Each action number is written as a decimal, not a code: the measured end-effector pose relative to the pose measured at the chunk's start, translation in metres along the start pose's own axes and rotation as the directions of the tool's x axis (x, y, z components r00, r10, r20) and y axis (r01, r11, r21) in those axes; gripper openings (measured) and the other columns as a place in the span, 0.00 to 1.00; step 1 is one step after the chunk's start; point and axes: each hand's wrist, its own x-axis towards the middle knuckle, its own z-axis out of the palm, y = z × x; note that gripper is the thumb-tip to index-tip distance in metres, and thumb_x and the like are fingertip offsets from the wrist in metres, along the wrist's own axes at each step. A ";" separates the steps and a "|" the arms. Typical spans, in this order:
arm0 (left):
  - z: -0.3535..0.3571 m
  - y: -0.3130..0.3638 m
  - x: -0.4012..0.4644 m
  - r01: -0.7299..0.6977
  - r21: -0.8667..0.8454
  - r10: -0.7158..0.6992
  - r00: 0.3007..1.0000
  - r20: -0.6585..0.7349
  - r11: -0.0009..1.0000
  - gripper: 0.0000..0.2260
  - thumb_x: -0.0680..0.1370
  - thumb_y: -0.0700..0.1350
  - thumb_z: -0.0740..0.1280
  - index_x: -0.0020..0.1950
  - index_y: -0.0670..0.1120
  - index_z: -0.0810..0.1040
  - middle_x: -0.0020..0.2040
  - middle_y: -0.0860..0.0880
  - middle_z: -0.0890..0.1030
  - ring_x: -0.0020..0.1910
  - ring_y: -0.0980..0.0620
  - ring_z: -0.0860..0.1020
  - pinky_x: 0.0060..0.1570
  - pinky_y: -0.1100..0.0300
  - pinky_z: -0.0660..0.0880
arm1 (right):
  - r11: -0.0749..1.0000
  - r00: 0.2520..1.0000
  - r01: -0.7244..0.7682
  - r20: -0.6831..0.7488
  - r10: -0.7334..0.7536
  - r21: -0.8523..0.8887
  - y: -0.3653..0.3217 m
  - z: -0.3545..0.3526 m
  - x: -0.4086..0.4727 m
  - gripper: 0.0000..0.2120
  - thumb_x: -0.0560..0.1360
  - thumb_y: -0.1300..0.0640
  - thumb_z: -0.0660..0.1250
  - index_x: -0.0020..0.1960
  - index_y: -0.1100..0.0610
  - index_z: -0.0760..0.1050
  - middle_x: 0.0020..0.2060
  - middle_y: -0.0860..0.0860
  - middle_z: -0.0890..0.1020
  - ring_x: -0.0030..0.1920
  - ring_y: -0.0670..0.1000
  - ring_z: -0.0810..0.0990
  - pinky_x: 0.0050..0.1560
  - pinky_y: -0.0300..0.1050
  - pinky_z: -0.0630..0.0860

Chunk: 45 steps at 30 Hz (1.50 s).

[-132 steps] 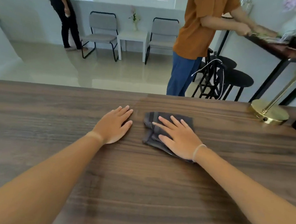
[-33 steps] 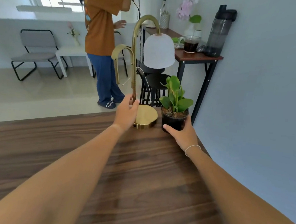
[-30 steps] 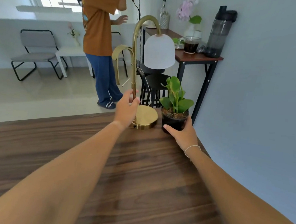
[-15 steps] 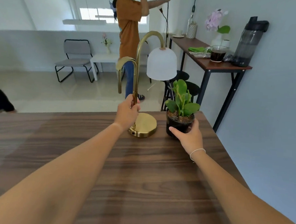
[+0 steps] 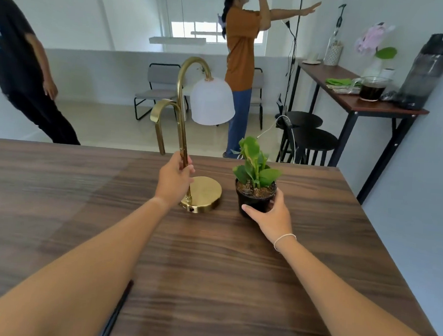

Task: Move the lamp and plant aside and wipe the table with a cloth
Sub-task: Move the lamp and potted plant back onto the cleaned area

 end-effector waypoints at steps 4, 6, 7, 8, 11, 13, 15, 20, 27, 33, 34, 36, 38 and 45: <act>-0.004 0.000 -0.005 -0.006 0.021 0.006 1.000 -0.011 1.000 0.12 0.78 0.38 0.59 0.39 0.55 0.69 0.40 0.50 0.75 0.46 0.47 0.76 0.39 0.61 0.73 | 1.000 1.000 -0.007 -0.019 0.007 -0.004 0.001 0.004 -0.004 0.40 0.64 0.54 0.77 0.71 0.52 0.61 0.65 0.52 0.75 0.66 0.53 0.72 0.61 0.42 0.68; -0.005 0.001 -0.008 0.002 0.035 -0.001 1.000 -0.008 0.999 0.12 0.78 0.39 0.59 0.41 0.55 0.70 0.42 0.50 0.76 0.47 0.47 0.77 0.41 0.59 0.75 | 1.000 1.000 -0.017 -0.017 0.017 -0.006 0.002 0.004 -0.004 0.40 0.65 0.54 0.77 0.71 0.53 0.60 0.66 0.53 0.74 0.66 0.53 0.72 0.60 0.40 0.67; -0.006 0.001 -0.008 0.002 0.048 -0.002 1.000 -0.007 0.999 0.11 0.78 0.39 0.60 0.42 0.55 0.70 0.42 0.50 0.76 0.48 0.47 0.77 0.44 0.56 0.77 | 1.000 1.000 -0.017 -0.013 0.017 -0.005 0.001 0.004 -0.005 0.40 0.65 0.54 0.77 0.71 0.53 0.60 0.66 0.53 0.74 0.66 0.53 0.71 0.59 0.40 0.66; -0.006 0.001 -0.008 0.001 0.065 -0.001 1.000 -0.007 0.998 0.09 0.78 0.40 0.60 0.45 0.54 0.71 0.43 0.50 0.76 0.49 0.46 0.78 0.48 0.52 0.78 | 1.000 1.000 -0.012 -0.009 0.012 0.002 0.001 0.004 -0.005 0.40 0.65 0.54 0.77 0.71 0.53 0.60 0.66 0.53 0.74 0.67 0.53 0.71 0.60 0.40 0.66; -0.009 0.002 -0.015 0.015 0.186 -0.012 1.000 -0.017 0.982 0.11 0.78 0.44 0.61 0.60 0.50 0.71 0.46 0.51 0.76 0.52 0.47 0.76 0.52 0.54 0.74 | 1.000 1.000 -0.010 -0.009 0.010 -0.004 0.002 0.004 -0.007 0.40 0.65 0.53 0.77 0.71 0.52 0.61 0.66 0.52 0.74 0.67 0.53 0.71 0.61 0.42 0.67; -0.013 -0.002 -0.027 0.037 0.252 -0.036 0.999 -0.009 0.967 0.18 0.78 0.46 0.62 0.68 0.48 0.67 0.51 0.50 0.76 0.54 0.50 0.74 0.53 0.56 0.72 | 1.000 1.000 -0.009 -0.006 0.008 -0.013 0.004 0.004 -0.010 0.39 0.64 0.53 0.77 0.70 0.50 0.61 0.66 0.50 0.74 0.66 0.51 0.72 0.62 0.42 0.68; -0.023 -0.010 -0.040 0.045 0.283 -0.053 0.998 0.021 0.958 0.19 0.78 0.46 0.61 0.69 0.49 0.66 0.54 0.49 0.77 0.57 0.50 0.75 0.57 0.56 0.72 | 1.000 1.000 0.007 -0.006 -0.007 -0.024 0.006 0.002 -0.016 0.41 0.64 0.49 0.76 0.72 0.50 0.60 0.68 0.51 0.72 0.67 0.51 0.70 0.65 0.48 0.69; -0.044 -0.027 -0.069 0.054 0.452 -0.102 0.991 0.082 0.891 0.19 0.78 0.49 0.59 0.70 0.50 0.66 0.64 0.47 0.75 0.63 0.49 0.72 0.62 0.55 0.68 | 0.990 0.997 -0.072 -0.046 0.066 -0.125 0.007 -0.003 -0.025 0.45 0.69 0.45 0.72 0.76 0.55 0.50 0.74 0.53 0.61 0.73 0.53 0.61 0.70 0.50 0.61; -0.099 -0.043 -0.145 -0.102 0.636 -0.021 0.983 0.184 0.765 0.22 0.79 0.50 0.58 0.71 0.46 0.65 0.72 0.45 0.69 0.72 0.46 0.65 0.73 0.49 0.58 | 0.876 0.999 -0.005 0.041 0.029 -0.482 0.002 -0.001 -0.116 0.38 0.73 0.42 0.64 0.76 0.55 0.52 0.75 0.52 0.60 0.75 0.53 0.58 0.71 0.51 0.61; -0.129 -0.071 -0.188 -0.108 0.860 -0.199 0.952 0.234 0.498 0.28 0.78 0.60 0.48 0.76 0.50 0.53 0.78 0.45 0.52 0.77 0.42 0.48 0.74 0.42 0.44 | 0.709 0.992 0.070 0.126 0.026 -0.702 -0.001 0.004 -0.169 0.33 0.76 0.41 0.59 0.75 0.56 0.56 0.75 0.51 0.61 0.76 0.53 0.53 0.73 0.49 0.56; -0.133 -0.072 -0.193 -0.112 0.862 -0.213 0.946 0.245 0.495 0.29 0.78 0.61 0.47 0.76 0.50 0.52 0.79 0.45 0.50 0.77 0.42 0.47 0.74 0.41 0.43 | 0.696 0.993 0.067 0.113 0.021 -0.715 -0.001 0.005 -0.179 0.33 0.76 0.41 0.59 0.75 0.56 0.57 0.75 0.52 0.61 0.76 0.53 0.53 0.73 0.48 0.55; -0.138 -0.070 -0.197 -0.131 0.864 -0.218 0.939 0.265 0.486 0.29 0.78 0.62 0.46 0.76 0.51 0.50 0.79 0.46 0.48 0.77 0.42 0.46 0.74 0.41 0.43 | 0.674 0.994 0.055 0.103 0.031 -0.737 -0.004 0.005 -0.196 0.32 0.76 0.41 0.58 0.74 0.56 0.58 0.75 0.52 0.60 0.76 0.53 0.53 0.74 0.48 0.53; -0.143 -0.070 -0.202 -0.137 0.868 -0.233 0.933 0.275 0.477 0.29 0.78 0.62 0.46 0.76 0.52 0.48 0.79 0.47 0.47 0.77 0.42 0.45 0.74 0.41 0.43 | 0.665 0.995 0.039 0.093 0.047 -0.746 -0.004 0.004 -0.210 0.31 0.76 0.40 0.57 0.74 0.56 0.60 0.75 0.51 0.60 0.76 0.52 0.53 0.74 0.47 0.52; -0.167 -0.076 -0.214 -0.145 0.882 -0.224 0.937 0.268 0.449 0.29 0.77 0.63 0.45 0.76 0.56 0.47 0.79 0.49 0.48 0.77 0.43 0.46 0.74 0.42 0.46 | 0.658 0.994 0.047 0.103 0.046 -0.751 -0.002 -0.002 -0.229 0.30 0.77 0.41 0.56 0.74 0.56 0.60 0.75 0.51 0.59 0.76 0.52 0.52 0.74 0.46 0.50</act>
